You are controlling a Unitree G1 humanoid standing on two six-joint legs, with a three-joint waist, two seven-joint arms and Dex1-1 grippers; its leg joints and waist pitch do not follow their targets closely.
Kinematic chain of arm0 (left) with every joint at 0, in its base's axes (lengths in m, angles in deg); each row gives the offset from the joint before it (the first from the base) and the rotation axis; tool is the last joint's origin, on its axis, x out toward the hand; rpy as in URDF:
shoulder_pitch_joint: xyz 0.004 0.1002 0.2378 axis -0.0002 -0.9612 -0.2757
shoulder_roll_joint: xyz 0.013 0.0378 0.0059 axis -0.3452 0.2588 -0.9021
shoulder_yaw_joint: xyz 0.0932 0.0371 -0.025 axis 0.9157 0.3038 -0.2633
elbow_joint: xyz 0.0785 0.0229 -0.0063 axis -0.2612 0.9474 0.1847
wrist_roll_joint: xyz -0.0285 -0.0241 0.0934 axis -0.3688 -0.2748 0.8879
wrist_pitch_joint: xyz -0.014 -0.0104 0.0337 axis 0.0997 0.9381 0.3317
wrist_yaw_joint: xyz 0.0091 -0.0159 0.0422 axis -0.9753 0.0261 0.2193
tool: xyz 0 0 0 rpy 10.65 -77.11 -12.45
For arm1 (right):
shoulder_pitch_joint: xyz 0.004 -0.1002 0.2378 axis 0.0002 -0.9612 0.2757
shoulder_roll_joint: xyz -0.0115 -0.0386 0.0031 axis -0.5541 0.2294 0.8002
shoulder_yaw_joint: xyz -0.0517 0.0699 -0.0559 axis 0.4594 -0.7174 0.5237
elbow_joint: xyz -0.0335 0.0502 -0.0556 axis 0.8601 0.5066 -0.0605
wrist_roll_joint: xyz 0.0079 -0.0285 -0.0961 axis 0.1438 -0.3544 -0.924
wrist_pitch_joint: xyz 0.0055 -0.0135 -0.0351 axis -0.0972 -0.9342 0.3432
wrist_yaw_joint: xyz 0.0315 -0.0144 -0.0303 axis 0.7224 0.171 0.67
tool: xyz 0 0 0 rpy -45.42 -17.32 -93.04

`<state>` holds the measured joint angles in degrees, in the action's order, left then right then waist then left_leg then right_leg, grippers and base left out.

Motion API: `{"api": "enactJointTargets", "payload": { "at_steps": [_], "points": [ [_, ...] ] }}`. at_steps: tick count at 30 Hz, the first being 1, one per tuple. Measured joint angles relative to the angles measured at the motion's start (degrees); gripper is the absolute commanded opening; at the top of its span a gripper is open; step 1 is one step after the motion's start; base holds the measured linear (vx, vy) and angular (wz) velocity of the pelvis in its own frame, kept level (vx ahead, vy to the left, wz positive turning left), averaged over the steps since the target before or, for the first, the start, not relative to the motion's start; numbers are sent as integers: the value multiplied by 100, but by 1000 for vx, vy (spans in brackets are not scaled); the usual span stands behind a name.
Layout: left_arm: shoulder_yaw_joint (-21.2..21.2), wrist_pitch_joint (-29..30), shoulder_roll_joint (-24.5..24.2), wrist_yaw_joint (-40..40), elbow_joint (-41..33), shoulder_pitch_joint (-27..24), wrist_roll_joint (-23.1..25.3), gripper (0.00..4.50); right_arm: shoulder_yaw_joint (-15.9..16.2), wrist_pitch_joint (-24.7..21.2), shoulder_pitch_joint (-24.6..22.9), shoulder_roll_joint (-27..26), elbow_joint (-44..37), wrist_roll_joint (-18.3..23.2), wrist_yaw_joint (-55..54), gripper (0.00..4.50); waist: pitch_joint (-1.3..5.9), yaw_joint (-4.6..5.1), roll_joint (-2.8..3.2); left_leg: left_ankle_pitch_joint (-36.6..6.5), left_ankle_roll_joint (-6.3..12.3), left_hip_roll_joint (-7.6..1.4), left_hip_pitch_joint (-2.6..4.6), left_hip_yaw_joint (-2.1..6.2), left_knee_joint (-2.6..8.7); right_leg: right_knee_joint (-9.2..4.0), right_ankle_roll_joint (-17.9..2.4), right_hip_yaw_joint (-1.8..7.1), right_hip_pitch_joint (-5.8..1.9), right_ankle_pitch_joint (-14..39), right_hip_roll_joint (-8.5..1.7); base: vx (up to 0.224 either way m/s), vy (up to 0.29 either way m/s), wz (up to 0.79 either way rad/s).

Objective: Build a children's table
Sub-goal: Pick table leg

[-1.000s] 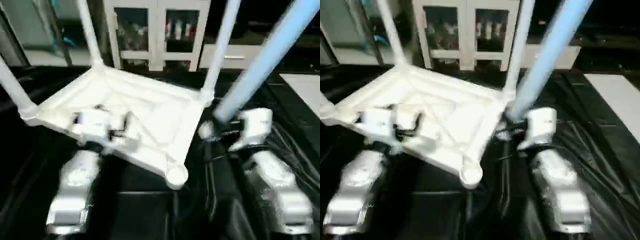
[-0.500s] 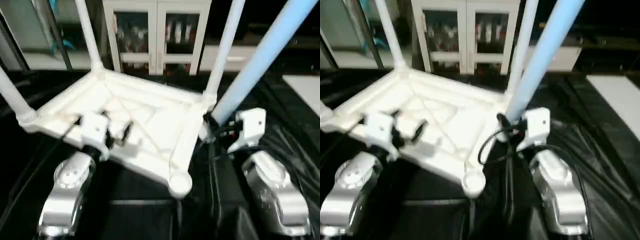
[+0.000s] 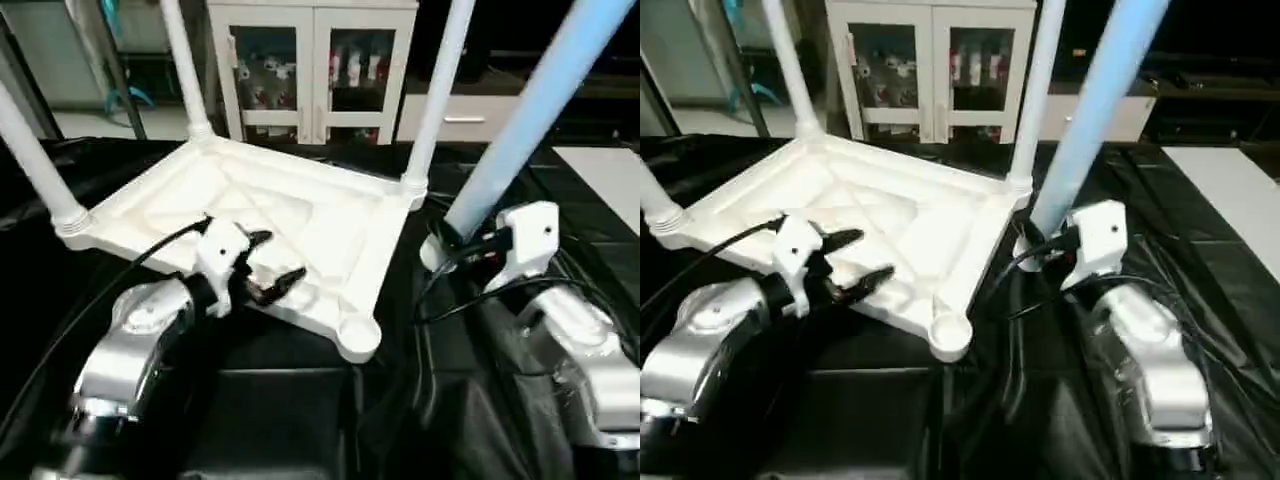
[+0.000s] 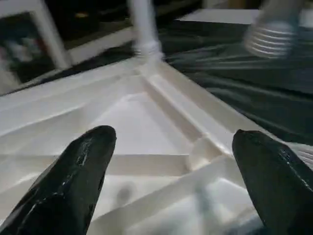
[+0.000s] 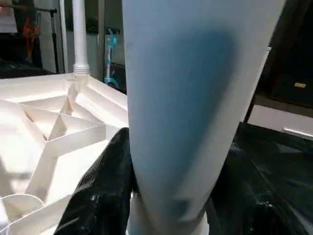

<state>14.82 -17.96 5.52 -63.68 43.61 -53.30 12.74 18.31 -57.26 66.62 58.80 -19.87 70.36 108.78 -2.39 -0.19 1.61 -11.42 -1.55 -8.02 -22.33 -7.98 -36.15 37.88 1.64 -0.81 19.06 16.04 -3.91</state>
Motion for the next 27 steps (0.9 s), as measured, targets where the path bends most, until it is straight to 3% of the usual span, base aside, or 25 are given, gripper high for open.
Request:
{"api": "enactJointTargets", "payload": {
  "at_steps": [5,9,12,13,16,18,22,27],
  "points": [
    [348,249,-396,-1035,366,381,-127,434,-162,-121,63,265,47,277,427,186,3,-2,-13,23,31,1,-5,-71,33,-41,-5,-1,9,-81,-49,0,0,0],
    [797,158,-651,-1649,1069,830,179,434,-88,-189,58,521,91,404,908,186,6,-6,-12,41,59,-7,-15,-97,53,-85,-1,3,14,-83,-49,0,0,0],
    [964,41,-762,-1958,1432,1054,347,434,-37,-274,50,604,90,501,1167,186,8,-10,-11,82,109,-11,-70,-113,54,-94,1,8,64,-81,-50,0,0,0],
    [1015,-4,-775,-2076,1537,1153,388,434,5,-298,47,691,89,525,1280,186,8,-21,-10,89,124,-11,-103,-122,55,-101,2,7,93,-83,-55,0,0,0],
    [1277,-97,-814,-2455,1855,1479,484,434,149,-380,-54,938,26,610,1599,186,8,-75,-10,93,156,-12,-108,-137,54,-111,2,6,96,-83,-61,0,0,0],
    [1359,-287,-823,-2570,1990,1626,570,409,233,-402,-131,967,-24,638,1760,186,8,-140,-1,92,156,-19,-104,-151,55,-114,2,8,95,-83,-62,0,0,0],
    [1513,-533,-704,-2620,2148,1739,693,375,250,-405,-141,963,-69,643,1761,186,-3,-172,59,82,136,-30,-85,-193,56,-105,-6,11,87,-88,-76,0,0,0],
    [1607,-675,-559,-2717,2146,1738,715,342,250,-403,-184,963,-73,643,1747,186,-6,-181,55,83,134,-32,-78,-218,59,-88,-8,6,88,-89,-96,0,0,0]
  ]
}}
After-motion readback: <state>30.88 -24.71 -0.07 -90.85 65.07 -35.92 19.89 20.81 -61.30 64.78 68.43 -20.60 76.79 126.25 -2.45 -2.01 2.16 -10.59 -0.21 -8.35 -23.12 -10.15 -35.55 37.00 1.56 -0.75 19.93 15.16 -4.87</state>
